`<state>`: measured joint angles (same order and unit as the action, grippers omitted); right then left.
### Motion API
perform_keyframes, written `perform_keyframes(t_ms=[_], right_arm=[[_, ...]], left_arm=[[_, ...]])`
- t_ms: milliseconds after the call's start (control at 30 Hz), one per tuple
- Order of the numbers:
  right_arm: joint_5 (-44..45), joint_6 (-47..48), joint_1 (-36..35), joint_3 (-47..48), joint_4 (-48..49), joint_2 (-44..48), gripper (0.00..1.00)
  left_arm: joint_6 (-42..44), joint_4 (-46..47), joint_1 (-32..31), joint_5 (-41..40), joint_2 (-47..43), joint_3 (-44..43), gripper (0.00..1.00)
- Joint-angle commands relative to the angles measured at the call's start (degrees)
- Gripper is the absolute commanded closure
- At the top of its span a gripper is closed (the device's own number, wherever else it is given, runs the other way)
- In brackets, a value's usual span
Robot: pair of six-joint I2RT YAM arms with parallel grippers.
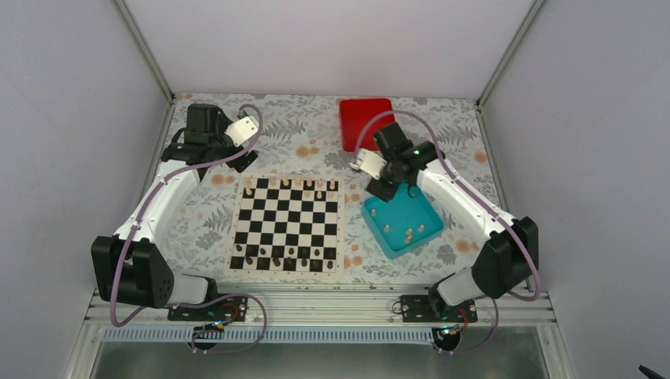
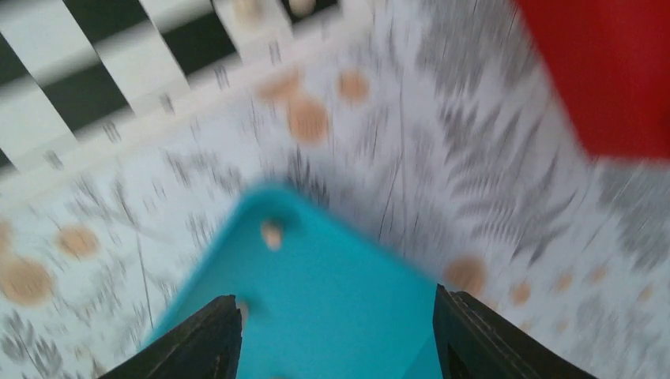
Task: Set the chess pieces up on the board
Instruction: Pick up the chess piece from the storage box.
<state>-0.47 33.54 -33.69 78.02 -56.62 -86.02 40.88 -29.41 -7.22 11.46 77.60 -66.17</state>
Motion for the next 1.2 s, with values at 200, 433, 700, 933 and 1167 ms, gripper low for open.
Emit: perform_keyframes(t_ms=[200, 433, 700, 933, 1167], right_arm=[[0.1, 0.1, 4.0, -19.3, 4.0, 3.1, 0.36], [1.0, -0.2, 5.4, -25.2, 6.6, 4.0, 0.36], [-0.6, -0.9, 5.7, -27.4, 8.5, 2.6, 0.41], [-1.9, -0.3, 6.4, -27.8, 10.9, -0.1, 0.52], [-2.0, 0.2, 7.4, -27.8, 11.3, -1.5, 0.64]], left_arm=[[-2.4, -1.3, 0.3, 1.2, 1.5, -3.5, 0.0], [-2.6, -1.2, 0.3, 0.3, 0.9, -2.5, 0.0], [-2.7, -1.4, 0.3, 0.4, 1.1, -2.8, 0.0], [-2.5, -1.5, 0.3, 0.6, 1.4, -2.8, 0.0], [-2.6, -1.6, 0.3, 0.7, 1.5, -2.9, 0.0]])
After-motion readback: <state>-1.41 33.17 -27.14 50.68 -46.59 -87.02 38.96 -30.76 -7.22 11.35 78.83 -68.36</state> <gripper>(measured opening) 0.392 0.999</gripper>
